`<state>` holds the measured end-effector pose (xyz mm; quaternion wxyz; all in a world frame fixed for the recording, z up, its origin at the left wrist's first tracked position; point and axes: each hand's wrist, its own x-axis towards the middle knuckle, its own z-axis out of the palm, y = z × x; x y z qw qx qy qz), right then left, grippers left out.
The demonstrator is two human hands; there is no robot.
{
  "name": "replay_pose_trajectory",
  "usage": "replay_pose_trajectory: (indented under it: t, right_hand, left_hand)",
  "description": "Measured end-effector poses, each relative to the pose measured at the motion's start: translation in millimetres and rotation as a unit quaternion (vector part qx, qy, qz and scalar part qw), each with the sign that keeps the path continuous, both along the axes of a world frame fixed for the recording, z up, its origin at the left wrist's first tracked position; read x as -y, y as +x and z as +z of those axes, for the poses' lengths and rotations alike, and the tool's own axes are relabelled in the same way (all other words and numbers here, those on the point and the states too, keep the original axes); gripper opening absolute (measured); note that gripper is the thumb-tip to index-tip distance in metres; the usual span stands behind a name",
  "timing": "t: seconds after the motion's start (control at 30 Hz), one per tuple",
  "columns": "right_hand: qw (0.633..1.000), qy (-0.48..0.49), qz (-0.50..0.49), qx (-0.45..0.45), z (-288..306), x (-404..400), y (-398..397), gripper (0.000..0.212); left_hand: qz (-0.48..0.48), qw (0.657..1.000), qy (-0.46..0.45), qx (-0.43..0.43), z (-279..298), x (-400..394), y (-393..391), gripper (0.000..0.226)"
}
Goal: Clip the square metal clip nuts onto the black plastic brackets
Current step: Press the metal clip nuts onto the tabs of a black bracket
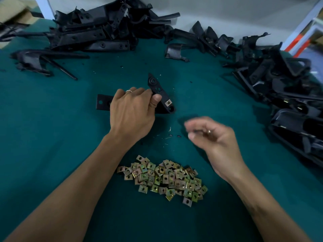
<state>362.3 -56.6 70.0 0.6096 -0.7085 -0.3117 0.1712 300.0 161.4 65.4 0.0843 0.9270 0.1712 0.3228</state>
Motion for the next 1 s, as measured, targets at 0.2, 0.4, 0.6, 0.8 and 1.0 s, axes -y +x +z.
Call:
replay_pose_trajectory:
  t: [0.2, 0.4, 0.6, 0.8, 1.0]
  right_hand:
    - [0.965, -0.211, 0.073, 0.136, 12, 51, -24, 0.031]
    - [0.959, -0.228, 0.086, 0.143, 20, 39, -28, 0.025]
    - [0.958, -0.23, 0.119, 0.126, 19, 37, -22, 0.018]
    - [0.994, 0.002, 0.039, -0.101, 12, 26, 1, 0.011]
    - [0.949, 0.187, -0.055, -0.248, 5, -34, 35, 0.024]
  left_hand:
    - [-0.001, 1.0, -0.001, 0.0, -2, 2, 2, 0.041]
    - [0.0, 1.0, -0.002, -0.007, -2, 2, 1, 0.041]
    - [-0.002, 1.0, -0.004, -0.009, -1, 3, 1, 0.04]
    - [-0.002, 1.0, -0.005, -0.011, -1, 1, 1, 0.039]
    - [-0.025, 1.0, 0.004, 0.002, -3, 0, 2, 0.03]
